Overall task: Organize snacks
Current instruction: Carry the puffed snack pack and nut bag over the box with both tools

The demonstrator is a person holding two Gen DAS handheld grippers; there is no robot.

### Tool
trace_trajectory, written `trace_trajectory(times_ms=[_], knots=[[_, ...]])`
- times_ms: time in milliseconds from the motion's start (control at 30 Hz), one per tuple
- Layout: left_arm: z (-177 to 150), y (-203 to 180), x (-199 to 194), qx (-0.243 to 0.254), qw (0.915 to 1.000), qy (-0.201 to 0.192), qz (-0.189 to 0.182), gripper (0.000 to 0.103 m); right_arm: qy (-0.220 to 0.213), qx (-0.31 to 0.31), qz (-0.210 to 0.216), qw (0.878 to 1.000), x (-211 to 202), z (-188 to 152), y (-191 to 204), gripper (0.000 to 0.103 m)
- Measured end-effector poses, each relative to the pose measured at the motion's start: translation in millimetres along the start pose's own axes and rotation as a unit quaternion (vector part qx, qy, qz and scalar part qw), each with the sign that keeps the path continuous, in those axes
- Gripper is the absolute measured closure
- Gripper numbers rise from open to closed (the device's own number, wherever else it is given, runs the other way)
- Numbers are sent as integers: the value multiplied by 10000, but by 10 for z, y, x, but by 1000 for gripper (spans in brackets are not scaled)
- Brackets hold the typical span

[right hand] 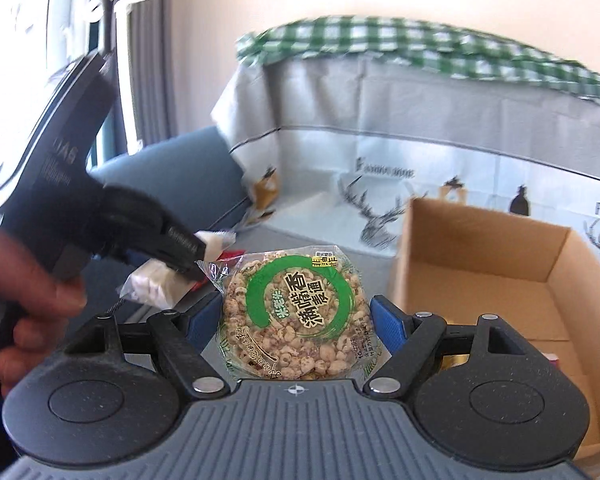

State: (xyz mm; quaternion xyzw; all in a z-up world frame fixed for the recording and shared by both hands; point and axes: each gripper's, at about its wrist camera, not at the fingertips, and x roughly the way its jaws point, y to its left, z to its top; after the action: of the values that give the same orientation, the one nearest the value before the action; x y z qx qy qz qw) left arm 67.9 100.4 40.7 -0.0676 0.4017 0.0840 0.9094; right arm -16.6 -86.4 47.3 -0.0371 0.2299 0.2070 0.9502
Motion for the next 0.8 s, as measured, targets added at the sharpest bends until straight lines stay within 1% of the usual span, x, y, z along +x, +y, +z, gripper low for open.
trace_trajectory(times_ms=[200, 367, 600, 800], knots=[[42, -278, -80, 152, 9988, -394, -261, 63, -360, 293, -274, 9985, -125, 129, -339, 22], [60, -583, -144, 319, 9954, -716, -551, 63, -535, 565, -534, 9955, -187, 209, -657, 22], [32, -1003, -231, 662, 9864, -1158, -961, 63, -622, 944, -1031, 9882, -188, 251, -1094, 22], [-28, -1390, -204, 1028, 9778, -1294, -1285, 63, -650, 1000, -1438, 9824, -163, 239, -1473, 22]])
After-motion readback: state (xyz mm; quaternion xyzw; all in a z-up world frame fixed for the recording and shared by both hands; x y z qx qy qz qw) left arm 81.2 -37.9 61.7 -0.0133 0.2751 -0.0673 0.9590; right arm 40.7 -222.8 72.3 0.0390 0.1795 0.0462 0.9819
